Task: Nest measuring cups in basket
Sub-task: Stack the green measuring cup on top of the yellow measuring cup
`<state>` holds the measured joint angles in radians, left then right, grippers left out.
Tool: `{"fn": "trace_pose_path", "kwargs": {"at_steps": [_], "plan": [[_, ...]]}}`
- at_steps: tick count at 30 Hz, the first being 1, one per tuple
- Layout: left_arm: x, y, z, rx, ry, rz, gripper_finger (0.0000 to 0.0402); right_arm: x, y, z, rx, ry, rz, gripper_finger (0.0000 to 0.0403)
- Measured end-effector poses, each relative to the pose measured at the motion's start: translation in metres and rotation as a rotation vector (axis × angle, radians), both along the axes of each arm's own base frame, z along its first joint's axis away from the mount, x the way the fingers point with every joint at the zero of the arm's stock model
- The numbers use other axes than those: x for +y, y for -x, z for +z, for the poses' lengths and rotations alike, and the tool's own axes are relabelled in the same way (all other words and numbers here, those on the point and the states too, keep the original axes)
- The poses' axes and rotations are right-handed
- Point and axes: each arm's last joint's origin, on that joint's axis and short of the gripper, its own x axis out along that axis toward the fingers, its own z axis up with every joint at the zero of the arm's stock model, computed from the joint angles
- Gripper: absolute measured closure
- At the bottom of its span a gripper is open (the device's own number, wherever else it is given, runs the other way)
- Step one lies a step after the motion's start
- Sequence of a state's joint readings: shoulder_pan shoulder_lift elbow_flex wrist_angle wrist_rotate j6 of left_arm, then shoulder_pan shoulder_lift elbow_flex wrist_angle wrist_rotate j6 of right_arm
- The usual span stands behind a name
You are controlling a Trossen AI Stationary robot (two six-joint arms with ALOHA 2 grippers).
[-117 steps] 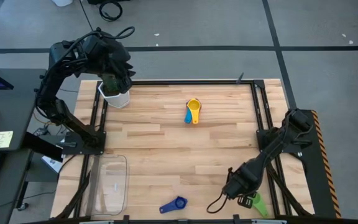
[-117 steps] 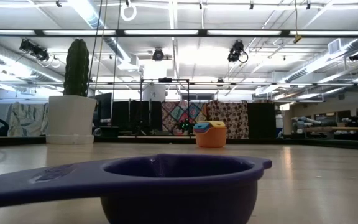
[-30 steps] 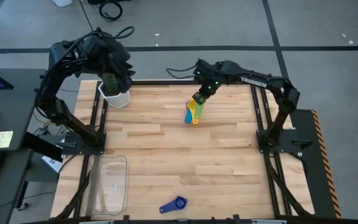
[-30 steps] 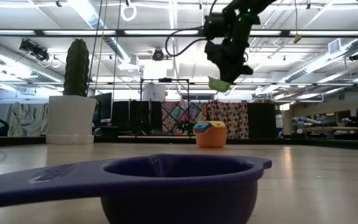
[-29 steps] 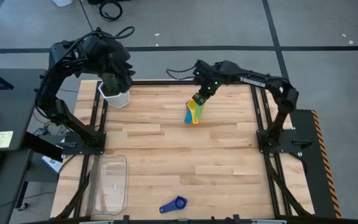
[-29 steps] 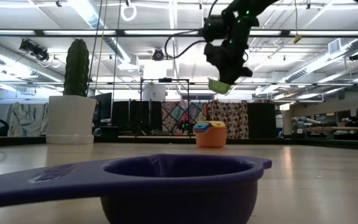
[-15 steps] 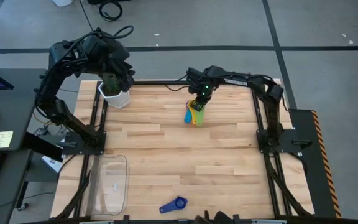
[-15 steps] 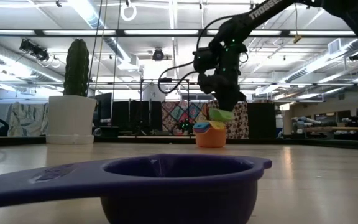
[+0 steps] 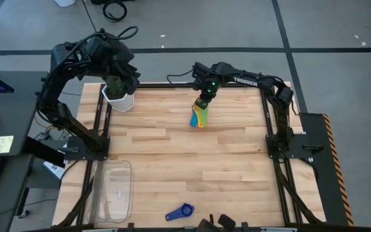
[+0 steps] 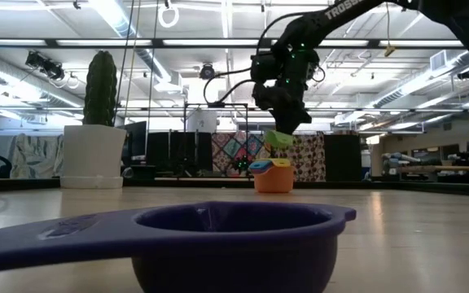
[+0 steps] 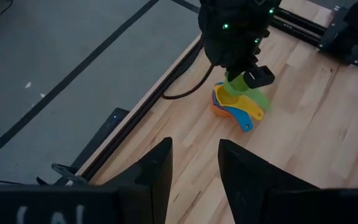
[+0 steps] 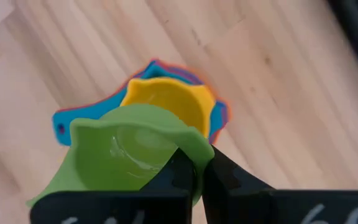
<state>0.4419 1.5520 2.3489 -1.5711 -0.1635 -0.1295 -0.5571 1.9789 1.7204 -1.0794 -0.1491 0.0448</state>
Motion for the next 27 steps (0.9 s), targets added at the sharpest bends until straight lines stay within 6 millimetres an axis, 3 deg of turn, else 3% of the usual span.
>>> {"fn": "trace_pose_path", "kwargs": {"at_steps": [13, 19, 27], "plan": [[0.0, 0.0, 0.0, -0.008, 0.01, 0.012, 0.0267, -0.01, -0.01, -0.041, 0.058, -0.092, -0.005, 0.0389], [0.0, 0.0, 0.0, -0.008, 0.01, 0.012, 0.0267, -0.011, -0.012, -0.046, 0.058, -0.109, 0.009, 0.0388], [0.0, 0.0, 0.0, -0.008, 0.01, 0.012, 0.0267, -0.014, -0.009, -0.036, 0.021, -0.048, 0.03, 0.0306]]}}
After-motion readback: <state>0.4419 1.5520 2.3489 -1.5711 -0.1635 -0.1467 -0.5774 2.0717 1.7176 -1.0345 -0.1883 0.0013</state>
